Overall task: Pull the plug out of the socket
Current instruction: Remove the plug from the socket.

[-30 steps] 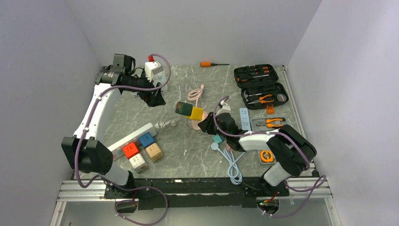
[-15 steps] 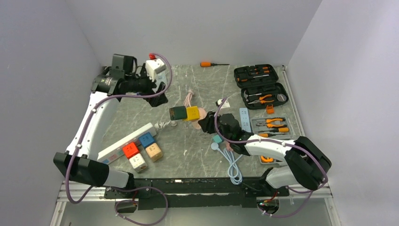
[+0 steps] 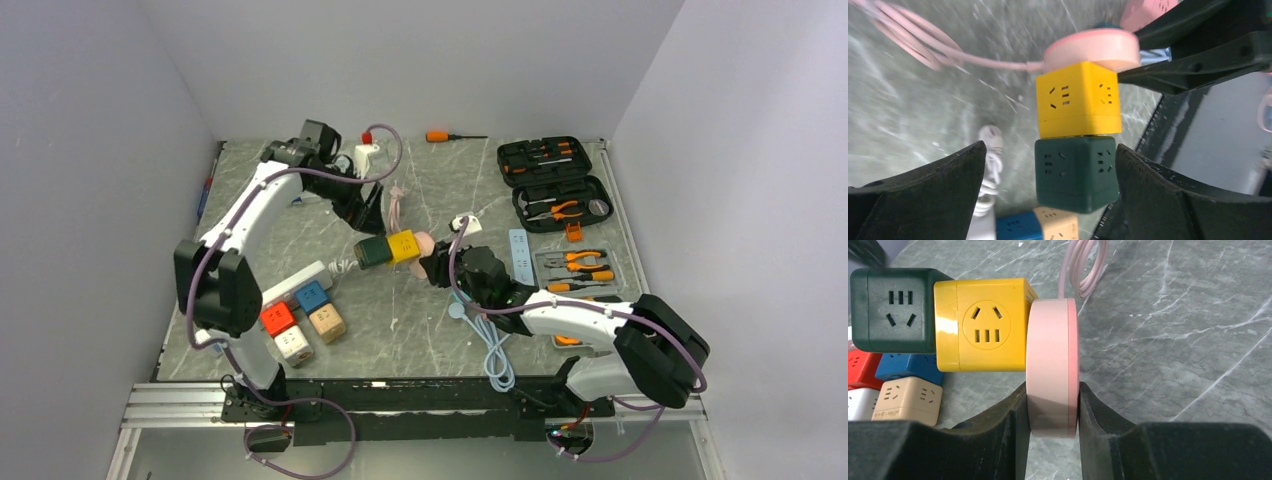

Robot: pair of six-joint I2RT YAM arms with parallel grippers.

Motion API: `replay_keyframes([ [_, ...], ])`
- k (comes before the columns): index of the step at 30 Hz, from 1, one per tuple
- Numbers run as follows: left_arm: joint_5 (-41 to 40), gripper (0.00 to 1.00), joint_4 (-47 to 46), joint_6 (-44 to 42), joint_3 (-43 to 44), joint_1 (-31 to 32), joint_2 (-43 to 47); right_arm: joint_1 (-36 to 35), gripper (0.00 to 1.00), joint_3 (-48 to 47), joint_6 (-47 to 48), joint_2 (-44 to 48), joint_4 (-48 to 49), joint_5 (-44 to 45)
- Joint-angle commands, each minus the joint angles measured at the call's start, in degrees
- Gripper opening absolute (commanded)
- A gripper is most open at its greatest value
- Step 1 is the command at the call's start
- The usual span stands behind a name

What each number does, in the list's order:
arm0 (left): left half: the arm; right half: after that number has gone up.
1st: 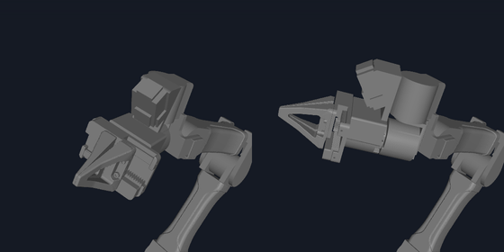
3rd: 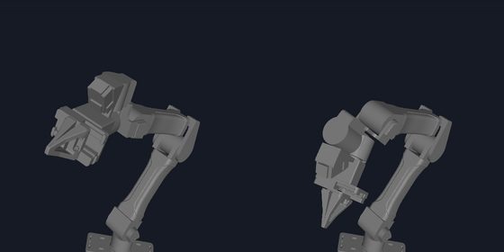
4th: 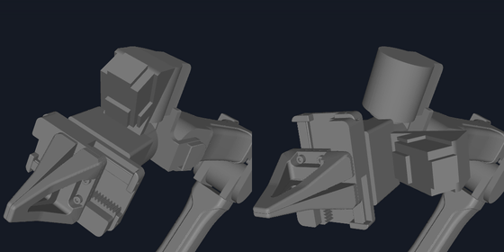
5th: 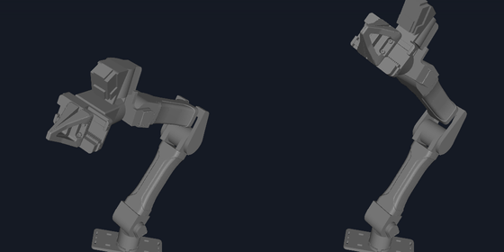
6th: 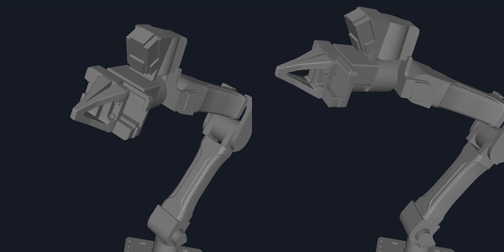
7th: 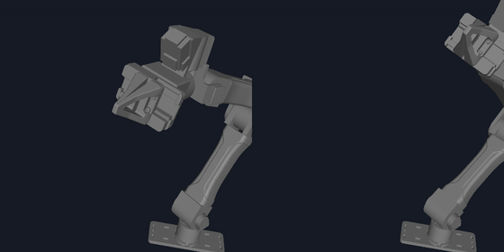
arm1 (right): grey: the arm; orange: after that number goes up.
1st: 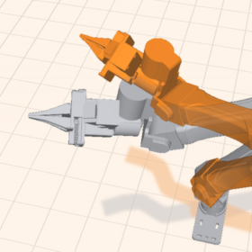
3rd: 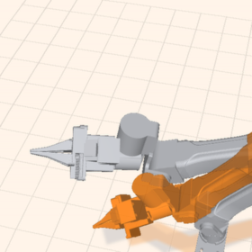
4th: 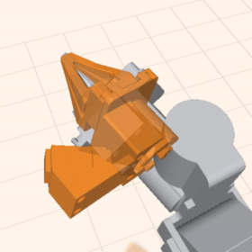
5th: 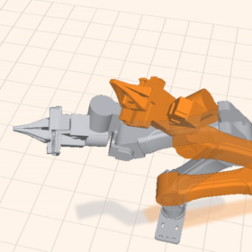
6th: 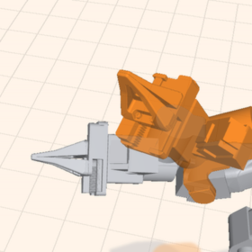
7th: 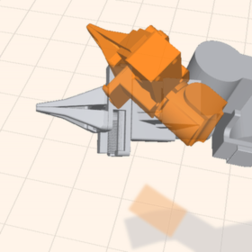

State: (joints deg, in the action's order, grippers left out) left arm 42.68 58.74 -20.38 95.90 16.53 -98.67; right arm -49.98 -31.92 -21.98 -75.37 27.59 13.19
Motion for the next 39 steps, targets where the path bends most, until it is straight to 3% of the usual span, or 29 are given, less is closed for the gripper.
replay_keyframes([
  [1, 7.9, 0.99, 1.1, 3.0, -5.9, 0.4, -3.0, -1.8, 0.0, -1.2, 0.1, 2.7, 8.0, 1.7],
  [23, 23.8, 0.99, -6.2, 4.2, -16.0, 5.1, -10.9, -3.5, 0.0, -3.3, 3.9, 0.1, 10.5, 3.5],
  [26, 24.7, 0.91, -7.5, 4.3, -16.3, 5.2, -11.0, -4.1, 0.0, -3.6, 4.6, -0.3, 10.4, 2.5],
  [30, 22.8, 0.73, -11.3, 6.5, -17.3, 5.2, -9.1, -4.5, 0.0, -3.4, 4.3, -1.3, 8.8, -0.3],
  [32, 21.9, 0.61, -11.1, 6.1, -17.0, 5.2, -8.9, -4.7, 0.08, -3.0, 3.9, -1.9, 7.0, -1.5],
  [35, 20.7, 0.31, -11.1, 5.2, -17.1, 5.2, -8.3, -4.7, 0.19, -2.1, 3.3, -3.2, 4.0, -3.3],
  [36, 20.3, 0.25, -11.0, 4.9, -17.1, 5.1, -8.0, -4.7, 0.25, -1.8, 3.2, -3.7, 3.2, -3.8],
  [39, 20.0, 0.22, -10.4, 4.1, -16.9, 5.1, -7.5, -4.7, 0.45, -0.5, 2.5, -4.7, 2.0, -4.9],
])
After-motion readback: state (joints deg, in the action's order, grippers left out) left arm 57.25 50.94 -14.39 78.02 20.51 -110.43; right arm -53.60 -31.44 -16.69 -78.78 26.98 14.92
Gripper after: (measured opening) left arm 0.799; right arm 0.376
